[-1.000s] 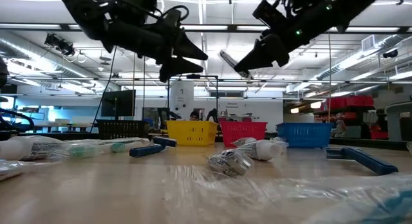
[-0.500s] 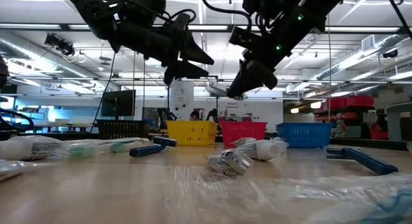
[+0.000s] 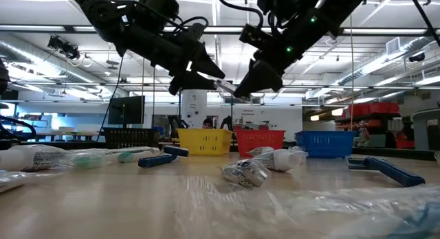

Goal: Pick & Place Travel size toiletries
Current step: Put the silver nail cutter into the black bin

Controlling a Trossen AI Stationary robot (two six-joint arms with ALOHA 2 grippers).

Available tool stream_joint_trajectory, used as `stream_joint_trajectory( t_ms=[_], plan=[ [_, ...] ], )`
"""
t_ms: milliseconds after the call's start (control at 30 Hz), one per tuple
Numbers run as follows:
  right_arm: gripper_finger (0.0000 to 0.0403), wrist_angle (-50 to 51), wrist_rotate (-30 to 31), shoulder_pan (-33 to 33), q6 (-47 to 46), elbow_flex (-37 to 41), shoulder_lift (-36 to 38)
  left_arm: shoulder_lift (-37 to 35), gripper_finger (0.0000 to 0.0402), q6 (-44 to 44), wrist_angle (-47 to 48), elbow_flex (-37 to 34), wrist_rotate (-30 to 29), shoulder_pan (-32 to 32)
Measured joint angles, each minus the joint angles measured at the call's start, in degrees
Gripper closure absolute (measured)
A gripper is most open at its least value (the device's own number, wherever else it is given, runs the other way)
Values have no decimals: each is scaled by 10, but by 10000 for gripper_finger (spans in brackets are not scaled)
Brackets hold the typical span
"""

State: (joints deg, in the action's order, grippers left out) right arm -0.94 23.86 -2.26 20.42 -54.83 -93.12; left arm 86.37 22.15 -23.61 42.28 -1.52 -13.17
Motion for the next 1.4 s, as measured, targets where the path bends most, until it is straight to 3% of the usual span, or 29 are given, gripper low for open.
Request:
stream_joint_trajectory(
  t_ms=[200, 667, 867, 1100, 1233, 1400],
  plan=[
    [334, -26, -9, 0, 0, 0, 0, 0, 205, 0, 1, 0, -2, 0],
    [333, -44, -13, -1, 5, 0, 0, 0, 319, 0, -2, 0, -2, 1],
    [311, -45, -12, -1, 6, 0, 0, 0, 359, -1, 1, 0, -3, 1],
    [279, -49, -17, 0, 5, 0, 1, 0, 360, -1, 25, -1, -37, 0],
    [275, -48, -16, 0, 4, 0, 1, 0, 357, -16, 53, -1, -70, -3],
    [274, -42, -16, 0, -25, 0, 1, -35, 368, -19, 90, -1, -70, -25]
  ],
)
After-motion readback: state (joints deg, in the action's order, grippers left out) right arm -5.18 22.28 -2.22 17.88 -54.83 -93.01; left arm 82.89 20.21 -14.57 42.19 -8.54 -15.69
